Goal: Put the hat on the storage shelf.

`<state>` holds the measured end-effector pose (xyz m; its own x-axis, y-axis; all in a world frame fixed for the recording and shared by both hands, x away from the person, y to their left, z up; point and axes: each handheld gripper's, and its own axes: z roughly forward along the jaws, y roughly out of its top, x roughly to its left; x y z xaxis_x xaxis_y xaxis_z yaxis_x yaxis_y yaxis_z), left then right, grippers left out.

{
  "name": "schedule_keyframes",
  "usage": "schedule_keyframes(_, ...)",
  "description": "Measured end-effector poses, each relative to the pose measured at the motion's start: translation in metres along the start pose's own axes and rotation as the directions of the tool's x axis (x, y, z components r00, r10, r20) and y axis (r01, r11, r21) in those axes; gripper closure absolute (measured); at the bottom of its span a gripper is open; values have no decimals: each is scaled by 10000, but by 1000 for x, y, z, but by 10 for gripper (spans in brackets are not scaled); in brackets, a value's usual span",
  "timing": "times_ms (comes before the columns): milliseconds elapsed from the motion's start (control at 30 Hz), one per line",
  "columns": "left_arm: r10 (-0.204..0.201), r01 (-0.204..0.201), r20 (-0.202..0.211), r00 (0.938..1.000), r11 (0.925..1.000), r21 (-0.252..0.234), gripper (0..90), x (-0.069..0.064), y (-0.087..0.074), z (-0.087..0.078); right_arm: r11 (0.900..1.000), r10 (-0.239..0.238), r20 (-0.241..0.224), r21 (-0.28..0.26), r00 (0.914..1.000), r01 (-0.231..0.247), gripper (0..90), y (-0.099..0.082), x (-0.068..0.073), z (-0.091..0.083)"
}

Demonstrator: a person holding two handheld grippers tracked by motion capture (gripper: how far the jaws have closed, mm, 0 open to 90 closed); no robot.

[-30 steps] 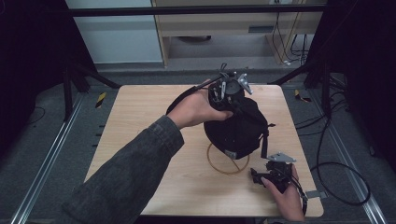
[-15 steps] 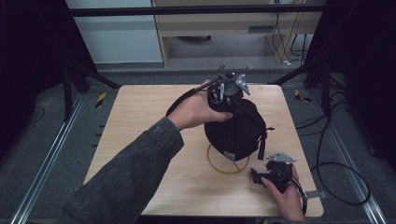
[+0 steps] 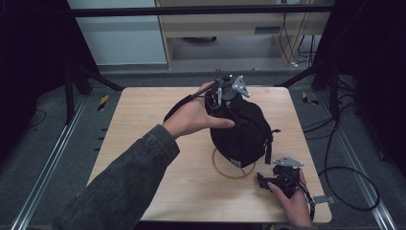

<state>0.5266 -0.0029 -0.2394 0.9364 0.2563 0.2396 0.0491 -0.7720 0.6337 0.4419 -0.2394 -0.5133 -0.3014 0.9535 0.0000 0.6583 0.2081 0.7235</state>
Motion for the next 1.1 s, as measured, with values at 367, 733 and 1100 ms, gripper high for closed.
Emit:
schedule_keyframes(367, -84, 81, -49, 10000, 9987, -503, 57, -9, -8, -12, 10000, -1, 2, -4, 10000, 1, 4, 0, 0, 0)
schedule_keyframes(733, -39, 31, -84, 10000, 9963, -861, 53, -19, -24, -26, 10000, -5, 5, -5, 10000, 5, 4, 0, 0, 0)
schedule_keyframes(1100, -119, 102, -167, 9998, 9951, -982, 49, -32, -51, -43, 10000, -7, 8, 7, 10000, 7, 4, 0, 0, 0)
